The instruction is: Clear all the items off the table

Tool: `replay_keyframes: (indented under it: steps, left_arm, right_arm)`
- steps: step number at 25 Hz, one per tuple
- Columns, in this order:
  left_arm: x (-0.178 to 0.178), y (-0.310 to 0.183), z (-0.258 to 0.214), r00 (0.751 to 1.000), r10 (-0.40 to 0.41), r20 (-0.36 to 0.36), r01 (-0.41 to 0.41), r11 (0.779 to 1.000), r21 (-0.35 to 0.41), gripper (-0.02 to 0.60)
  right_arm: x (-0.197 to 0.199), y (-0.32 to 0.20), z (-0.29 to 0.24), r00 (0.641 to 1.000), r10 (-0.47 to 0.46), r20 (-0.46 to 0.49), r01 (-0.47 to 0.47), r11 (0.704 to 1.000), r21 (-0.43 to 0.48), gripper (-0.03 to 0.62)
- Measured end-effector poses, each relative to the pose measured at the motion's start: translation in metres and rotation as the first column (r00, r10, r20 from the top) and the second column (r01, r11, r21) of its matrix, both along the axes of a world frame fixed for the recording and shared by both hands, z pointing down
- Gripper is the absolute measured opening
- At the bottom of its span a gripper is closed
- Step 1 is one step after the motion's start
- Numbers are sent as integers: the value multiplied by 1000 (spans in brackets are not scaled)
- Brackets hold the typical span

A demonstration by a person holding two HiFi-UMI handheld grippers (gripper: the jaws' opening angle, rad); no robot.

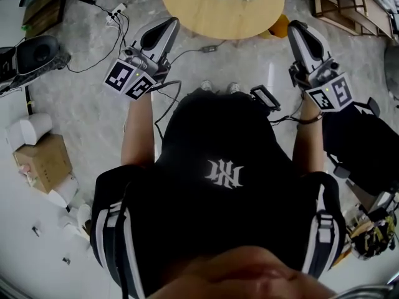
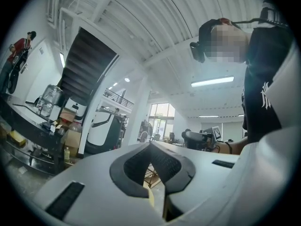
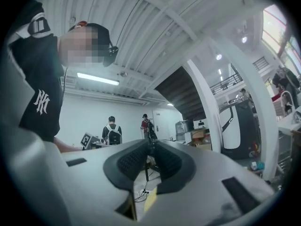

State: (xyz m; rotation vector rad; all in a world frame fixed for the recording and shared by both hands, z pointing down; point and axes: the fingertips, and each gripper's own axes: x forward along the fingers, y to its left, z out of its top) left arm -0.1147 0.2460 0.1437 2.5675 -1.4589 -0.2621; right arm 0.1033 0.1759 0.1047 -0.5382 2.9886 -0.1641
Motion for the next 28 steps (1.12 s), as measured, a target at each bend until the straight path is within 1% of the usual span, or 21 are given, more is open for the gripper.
replay_keyframes:
  steps: [3, 5, 7, 10, 11, 13, 15, 16, 17, 19, 21, 22, 23, 25, 28]
  left_arm:
    - [-8, -3, 7, 1000, -5, 21, 6, 1000, -20, 12]
    - [-13, -4, 15, 1000, 7, 23, -6, 999, -36, 12]
    - [-19, -7, 23, 1000, 19, 20, -18, 998, -54, 12]
    - [-20, -15, 38, 1000, 18, 18, -16, 996, -91, 12]
    - [-19, -19, 44, 1000, 16, 27, -13, 994, -105, 12]
    - [-18, -32, 57, 998, 14, 58, -6, 991, -133, 12]
    - [-19, -49, 69, 997, 19, 75, -6, 987, -160, 12]
    - [-19, -59, 75, 997, 21, 76, -8, 985, -172, 12]
    - [-17, -69, 83, 997, 22, 76, -7, 983, -186, 12]
    - [-11, -91, 106, 997, 19, 73, -2, 973, -229, 12]
    - [-5, -110, 134, 998, 7, 56, 9, 960, -279, 12]
    - [-3, -117, 146, 999, -1, 41, 14, 954, -299, 12]
    - [-2, -124, 157, 1000, -11, 26, 19, 949, -316, 12]
    - [1, -135, 178, 1000, -27, -1, 25, 936, -352, 12]
    - [10, -150, 204, 999, -32, -15, 24, 916, -402, 12]
  right_arm:
    - [-9, -9, 14, 1000, 14, -27, -15, 1000, -25, 110]
    - [-19, -18, 27, 998, 24, -59, -27, 999, -46, 190]
    - [-29, -28, 40, 996, 32, -86, -37, 998, -59, 201]
    - [-41, -51, 66, 991, 33, -127, -47, 993, -108, 274]
    - [-44, -61, 76, 990, 32, -140, -51, 990, -132, 287]
    - [-49, -85, 95, 986, 34, -162, -61, 985, -162, 287]
    - [-57, -112, 115, 982, 30, -187, -63, 983, -174, 287]
    - [-61, -126, 126, 980, 21, -197, -58, 981, -185, 328]
    - [-64, -140, 139, 979, 7, -204, -50, 978, -204, 348]
    - [-66, -169, 173, 976, -22, -218, -34, 967, -253, 348]
    - [-67, -193, 214, 966, -44, -257, -33, 957, -290, 348]
    - [-69, -203, 234, 958, -53, -283, -37, 952, -303, 360]
    - [-72, -211, 253, 949, -61, -310, -42, 948, -314, 411]
    - [-79, -226, 287, 929, -76, -362, -52, 942, -330, 446]
    - [-89, -242, 331, 894, -109, -435, -47, 942, -332, 446]
